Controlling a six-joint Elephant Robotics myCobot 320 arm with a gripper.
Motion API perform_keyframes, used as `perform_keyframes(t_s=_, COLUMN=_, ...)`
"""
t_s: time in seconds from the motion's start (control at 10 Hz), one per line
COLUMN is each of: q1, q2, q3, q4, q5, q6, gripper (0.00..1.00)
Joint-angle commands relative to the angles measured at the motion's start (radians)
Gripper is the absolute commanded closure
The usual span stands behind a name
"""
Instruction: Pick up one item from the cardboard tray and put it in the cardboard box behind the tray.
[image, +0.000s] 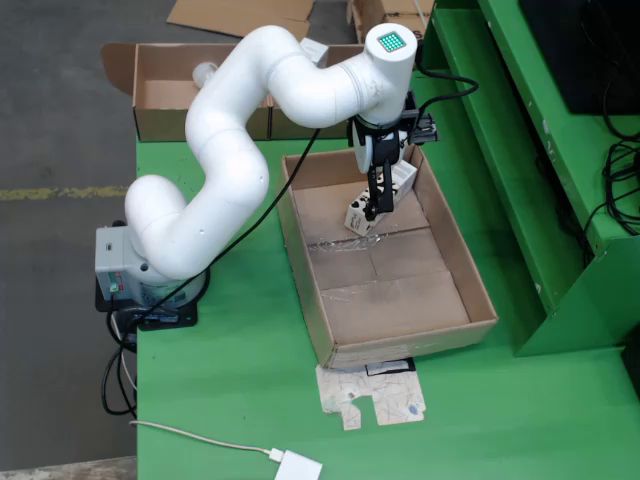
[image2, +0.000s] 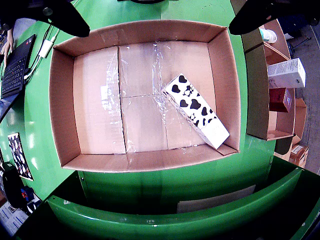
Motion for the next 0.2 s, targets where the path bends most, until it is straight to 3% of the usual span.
perform_keyframes(t_s=0.0, q1=-0.007, q2=0.030, q3=0.021, q4=0.002, q5=0.005, q6=-0.005, gripper=0.00)
perform_keyframes(t_s=0.1, q1=-0.007, q2=0.030, q3=0.021, q4=0.002, q5=0.005, q6=-0.005, gripper=0.00)
